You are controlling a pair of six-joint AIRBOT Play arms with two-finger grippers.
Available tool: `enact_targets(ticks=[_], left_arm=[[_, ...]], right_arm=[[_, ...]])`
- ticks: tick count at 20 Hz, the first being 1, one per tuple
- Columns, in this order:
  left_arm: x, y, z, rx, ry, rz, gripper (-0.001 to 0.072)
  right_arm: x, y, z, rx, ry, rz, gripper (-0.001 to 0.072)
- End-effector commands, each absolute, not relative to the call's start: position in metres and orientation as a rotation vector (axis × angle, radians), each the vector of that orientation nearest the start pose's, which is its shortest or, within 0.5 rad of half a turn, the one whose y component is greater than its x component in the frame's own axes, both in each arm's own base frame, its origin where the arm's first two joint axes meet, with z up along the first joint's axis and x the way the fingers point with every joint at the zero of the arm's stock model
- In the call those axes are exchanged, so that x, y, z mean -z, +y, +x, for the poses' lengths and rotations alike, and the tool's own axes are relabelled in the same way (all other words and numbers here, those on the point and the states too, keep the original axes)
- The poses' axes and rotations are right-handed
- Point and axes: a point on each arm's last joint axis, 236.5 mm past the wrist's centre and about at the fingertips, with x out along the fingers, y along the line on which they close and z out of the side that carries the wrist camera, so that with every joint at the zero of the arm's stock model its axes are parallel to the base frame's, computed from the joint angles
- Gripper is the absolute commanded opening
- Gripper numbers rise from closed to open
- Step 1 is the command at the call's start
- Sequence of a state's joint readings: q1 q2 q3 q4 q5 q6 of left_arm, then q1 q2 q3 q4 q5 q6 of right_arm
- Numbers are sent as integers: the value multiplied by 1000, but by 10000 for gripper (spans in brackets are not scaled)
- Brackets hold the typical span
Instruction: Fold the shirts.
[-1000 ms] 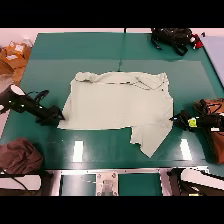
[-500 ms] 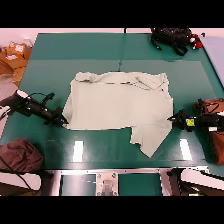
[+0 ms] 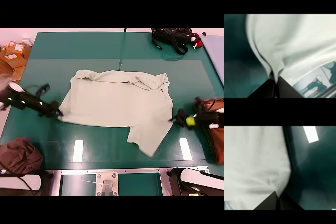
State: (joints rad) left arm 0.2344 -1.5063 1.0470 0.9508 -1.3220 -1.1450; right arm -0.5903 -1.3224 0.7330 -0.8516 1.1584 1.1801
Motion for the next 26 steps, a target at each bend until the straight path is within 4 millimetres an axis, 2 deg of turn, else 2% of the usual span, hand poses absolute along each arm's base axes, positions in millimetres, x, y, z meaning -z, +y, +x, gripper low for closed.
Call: enact_targets(ticks=[1, 3, 4, 6, 8, 10, 12, 13, 15, 16, 18, 20, 22, 24, 26], left_arm=[[-29, -59, 365, 518, 1297, -409, 21], [-123, -65, 383, 546, 1051, -324, 21], [-178, -72, 384, 572, 909, -286, 21], [-287, -87, 369, 610, 634, -195, 21], [-386, -97, 334, 601, 370, -81, 21], [-465, -107, 286, 578, 143, 23, 21], [-516, -118, 237, 566, -16, 105, 22], [-532, -122, 219, 563, -70, 133, 22], [-552, -128, 191, 556, -142, 165, 22], [-553, -128, 188, 550, -148, 171, 22], [-543, -123, 193, 529, -106, 178, 22], [-523, -107, 219, 482, -29, 143, 22], [-485, -97, 254, 481, 86, 85, 22], [-432, -92, 296, 514, 234, -11, 22], [-365, -93, 343, 573, 384, -151, 22]], right_arm=[[-26, -29, 358, -207, 1067, 903, 14], [-121, -35, 384, -246, 844, 823, 13], [-176, -34, 389, -267, 727, 761, 14], [-279, -24, 380, -300, 506, 610, 14], [-377, -14, 355, -275, 267, 479, 14], [-466, 0, 314, -244, 12, 374, 13], [-530, 17, 266, -222, -202, 291, 13], [-551, 24, 246, -213, -280, 264, 13], [-575, 31, 216, -178, -384, 218, 14], [-578, 29, 209, -151, -405, 195, 14], [-575, 26, 210, -130, -392, 178, 14], [-556, 17, 226, -115, -330, 189, 14], [-516, -1, 257, -106, -227, 257, 14], [-450, -22, 298, -99, -78, 362, 14], [-374, -29, 340, -124, 84, 437, 14]])
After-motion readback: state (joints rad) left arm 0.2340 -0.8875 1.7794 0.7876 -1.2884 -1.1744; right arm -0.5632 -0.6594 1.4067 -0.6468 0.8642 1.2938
